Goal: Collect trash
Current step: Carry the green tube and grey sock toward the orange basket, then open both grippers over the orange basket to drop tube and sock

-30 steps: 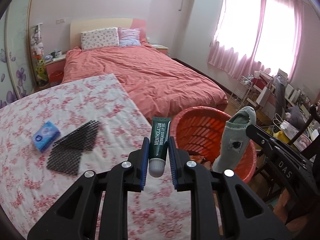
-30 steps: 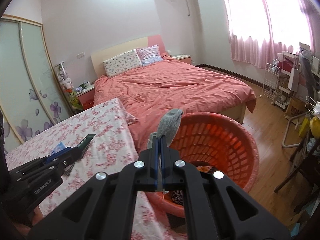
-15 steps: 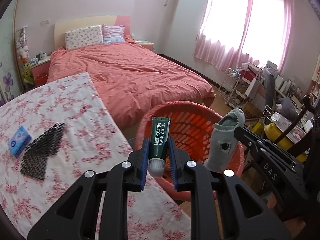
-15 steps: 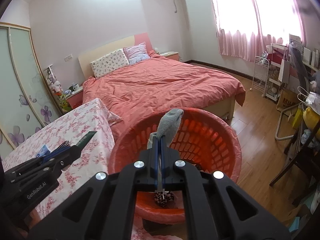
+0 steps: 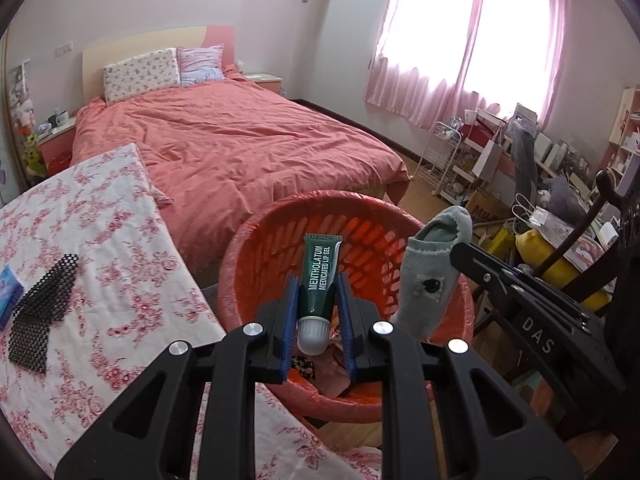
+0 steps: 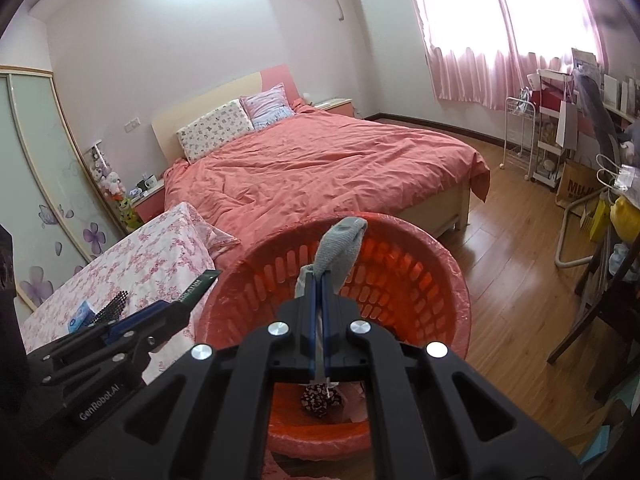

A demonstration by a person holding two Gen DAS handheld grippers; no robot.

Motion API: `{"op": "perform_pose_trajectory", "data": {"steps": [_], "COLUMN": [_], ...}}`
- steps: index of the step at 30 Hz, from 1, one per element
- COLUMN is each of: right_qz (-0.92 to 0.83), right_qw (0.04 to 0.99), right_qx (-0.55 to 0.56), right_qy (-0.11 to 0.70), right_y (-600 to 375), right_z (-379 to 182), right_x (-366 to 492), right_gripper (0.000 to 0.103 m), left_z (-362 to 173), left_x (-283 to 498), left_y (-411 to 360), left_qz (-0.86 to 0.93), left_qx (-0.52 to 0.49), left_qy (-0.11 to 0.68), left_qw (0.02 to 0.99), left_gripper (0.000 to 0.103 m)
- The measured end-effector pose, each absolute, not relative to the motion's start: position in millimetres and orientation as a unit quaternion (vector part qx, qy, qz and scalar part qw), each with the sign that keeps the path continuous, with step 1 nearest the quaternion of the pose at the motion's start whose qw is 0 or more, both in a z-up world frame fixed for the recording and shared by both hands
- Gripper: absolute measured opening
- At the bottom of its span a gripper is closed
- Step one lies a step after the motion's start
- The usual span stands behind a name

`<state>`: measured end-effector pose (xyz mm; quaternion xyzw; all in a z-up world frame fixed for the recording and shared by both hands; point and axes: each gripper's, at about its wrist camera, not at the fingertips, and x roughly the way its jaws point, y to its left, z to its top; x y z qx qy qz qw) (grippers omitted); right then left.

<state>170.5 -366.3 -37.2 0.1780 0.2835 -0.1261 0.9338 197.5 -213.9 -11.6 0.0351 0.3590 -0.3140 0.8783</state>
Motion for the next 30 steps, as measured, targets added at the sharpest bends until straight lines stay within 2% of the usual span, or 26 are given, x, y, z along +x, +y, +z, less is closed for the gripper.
{"op": "perform_pose_trajectory", "data": {"steps": [16, 20, 21, 25, 30], "right_qz": [-0.123, -0.118, -0.118, -0.122, -0.128], "right_qw": [0.926, 0.923, 0.922, 0.920, 0.917], "right_qx": [0.195, 0.205, 0.209, 0.211, 0.215], "right_qy": [0.299, 0.305, 0.305, 0.307, 0.310], "right_y": [-386.5, -389.8, -390.8, -392.9, -395.3], "right_z": [-55.0, -59.0, -60.1, -62.6, -65.6], "right_x": [178.2, 180.6, 180.6, 179.8, 177.1], "right_gripper": [0.004, 0.009, 0.009, 0.016, 0.019], "left_z": [-30.0, -34.1, -34.9, -37.0, -40.0], "left_x": [203.8, 205.2, 205.4, 206.6, 209.6], "left_y": [-236.0, -236.5, -236.7, -236.2, -234.5], "left_qz": [-0.318, -0.315, -0.315, -0.313, -0.308], "left_qx": [0.050, 0.049, 0.049, 0.052, 0.052], "left_qy": [0.383, 0.390, 0.391, 0.393, 0.398], "left_qw": [0.866, 0.864, 0.863, 0.863, 0.862], "left_gripper": [0.019, 0.019, 0.020, 0.035, 0.035]}}
